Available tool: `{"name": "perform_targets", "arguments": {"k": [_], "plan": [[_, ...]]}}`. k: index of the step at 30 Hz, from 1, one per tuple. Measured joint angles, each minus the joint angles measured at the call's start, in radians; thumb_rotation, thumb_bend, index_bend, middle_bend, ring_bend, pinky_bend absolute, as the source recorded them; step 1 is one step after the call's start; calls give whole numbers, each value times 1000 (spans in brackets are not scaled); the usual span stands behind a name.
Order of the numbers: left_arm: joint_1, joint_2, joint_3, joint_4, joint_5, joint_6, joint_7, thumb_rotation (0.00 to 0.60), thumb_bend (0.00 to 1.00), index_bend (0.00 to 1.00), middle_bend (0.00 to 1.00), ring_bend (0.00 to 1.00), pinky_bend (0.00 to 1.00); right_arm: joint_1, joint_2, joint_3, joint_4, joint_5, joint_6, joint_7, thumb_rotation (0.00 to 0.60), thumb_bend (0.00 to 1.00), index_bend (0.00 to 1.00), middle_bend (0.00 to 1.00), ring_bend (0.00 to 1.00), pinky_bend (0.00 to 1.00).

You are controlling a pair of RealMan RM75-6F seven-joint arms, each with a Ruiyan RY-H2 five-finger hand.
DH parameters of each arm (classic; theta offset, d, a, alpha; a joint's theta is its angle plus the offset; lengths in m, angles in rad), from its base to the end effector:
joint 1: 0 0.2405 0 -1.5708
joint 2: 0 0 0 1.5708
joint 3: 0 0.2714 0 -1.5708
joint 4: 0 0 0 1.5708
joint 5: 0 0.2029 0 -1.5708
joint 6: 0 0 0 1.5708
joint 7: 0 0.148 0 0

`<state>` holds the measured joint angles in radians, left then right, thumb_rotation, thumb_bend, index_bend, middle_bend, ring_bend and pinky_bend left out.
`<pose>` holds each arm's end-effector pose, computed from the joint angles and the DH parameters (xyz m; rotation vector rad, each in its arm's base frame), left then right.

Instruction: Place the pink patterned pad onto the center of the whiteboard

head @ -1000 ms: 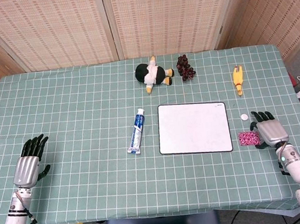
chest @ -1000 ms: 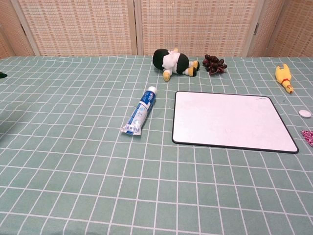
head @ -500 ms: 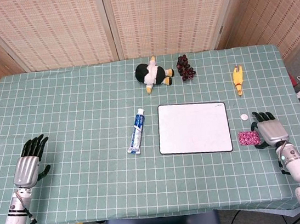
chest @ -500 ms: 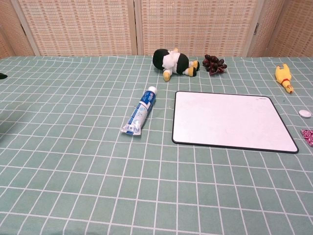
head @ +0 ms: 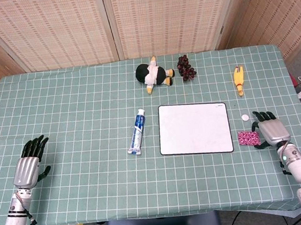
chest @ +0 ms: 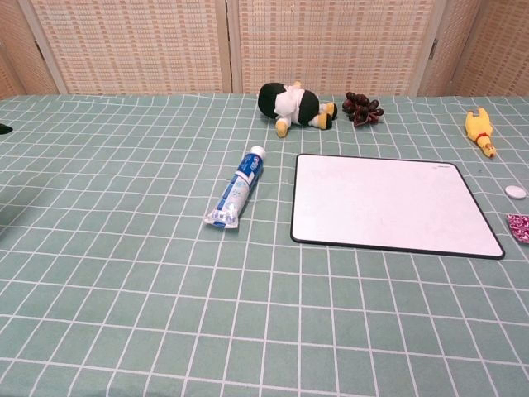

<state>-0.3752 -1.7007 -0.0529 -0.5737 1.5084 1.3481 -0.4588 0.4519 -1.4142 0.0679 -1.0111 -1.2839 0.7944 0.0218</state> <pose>-0.3688 0.3067 0.0675 -1.5010 -0.8312 -1.0112 -0.3902 -0.3201 0.0785 1.6452 -1.0477 0.4227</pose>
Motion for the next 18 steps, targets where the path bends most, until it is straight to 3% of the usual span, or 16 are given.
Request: {"name": "perform_targets", "arguments": {"k": [10, 18], "plan": [[-1, 2, -2, -2, -2, -1, -3, 600, 237, 0, 0, 0, 0, 40, 63, 45, -154, -25, 49, 3, 550, 193, 436, 0, 0, 0], [0, 5, -7, -2, -7, -3, -10, 600, 237, 0, 0, 0, 0, 145, 66, 109, -264, 34, 7, -113, 549, 195, 436, 0, 0, 0]]}}
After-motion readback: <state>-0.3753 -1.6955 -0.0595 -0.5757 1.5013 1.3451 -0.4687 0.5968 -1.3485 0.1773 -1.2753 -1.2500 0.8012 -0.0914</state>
